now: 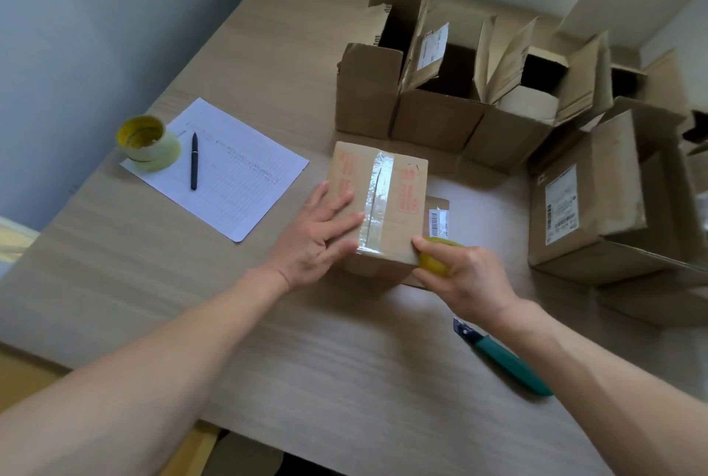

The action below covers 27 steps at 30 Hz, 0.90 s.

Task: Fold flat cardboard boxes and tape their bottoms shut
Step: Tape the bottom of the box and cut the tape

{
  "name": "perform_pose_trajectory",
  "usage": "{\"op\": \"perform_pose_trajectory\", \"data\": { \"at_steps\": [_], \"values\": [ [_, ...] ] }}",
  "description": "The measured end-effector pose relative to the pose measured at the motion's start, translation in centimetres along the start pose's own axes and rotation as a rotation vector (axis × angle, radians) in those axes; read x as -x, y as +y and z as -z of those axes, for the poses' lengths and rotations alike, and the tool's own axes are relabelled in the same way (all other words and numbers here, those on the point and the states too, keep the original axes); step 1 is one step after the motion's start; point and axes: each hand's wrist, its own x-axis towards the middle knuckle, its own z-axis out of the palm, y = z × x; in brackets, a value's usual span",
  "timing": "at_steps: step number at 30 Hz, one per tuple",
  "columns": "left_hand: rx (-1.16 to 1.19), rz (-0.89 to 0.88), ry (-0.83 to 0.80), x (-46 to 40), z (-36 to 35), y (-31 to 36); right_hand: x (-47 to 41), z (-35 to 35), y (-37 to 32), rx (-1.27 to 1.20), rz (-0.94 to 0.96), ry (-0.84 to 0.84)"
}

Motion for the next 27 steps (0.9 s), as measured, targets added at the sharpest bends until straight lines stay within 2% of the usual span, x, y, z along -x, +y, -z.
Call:
{"op": "perform_pose_trajectory", "data": {
  "at_steps": [3,5,10,12,13,15,17,19,21,24,26,27],
  "values": [
    [0.266,0.309,0.259,0.3,-1.9,1.7,0.0,-0.6,0.2,-0.027,-0.032,-0.002],
    [0.343,0.493,0.362,-0.1,-2.6,2.8,-0.2,-0.6,0.2,-0.027,-0.029,-0.005],
    [0.379,0.558,0.414,1.4,-1.8,4.0,0.7,-0.4,-0.5,0.050,0.021,-0.051],
    [0.283,0.496,0.374,3.1,-1.2,4.1,2.6,-1.2,-1.0,0.047,0.063,-0.065],
    [0.137,0.452,0.325,3.6,-0.9,4.3,3.5,-1.6,-1.4,0.020,0.073,-0.059],
    [-0.300,0.389,0.175,3.1,-1.1,5.5,4.4,-2.1,-1.9,0.000,0.066,-0.020],
    [-0.519,0.466,0.034,1.8,-2.4,8.0,4.2,-2.2,-2.4,0.018,0.056,-0.012],
    [-0.551,0.564,0.010,1.5,-4.5,10.0,4.2,-1.7,-2.7,-0.016,0.058,-0.058],
    [-0.602,0.579,0.023,1.5,-5.6,10.4,4.5,-1.0,-2.0,-0.087,0.048,-0.163],
    [-0.643,0.536,-0.023,1.6,-5.4,9.4,5.0,-0.1,-0.5,-0.202,0.005,-0.368],
    [-0.647,0.486,-0.048,1.2,-5.4,8.9,5.1,0.3,0.3,-0.318,-0.072,-0.401],
    [-0.647,0.464,-0.069,1.0,-5.4,8.8,5.1,0.2,0.5,-0.297,-0.064,-0.394]
  ]
}}
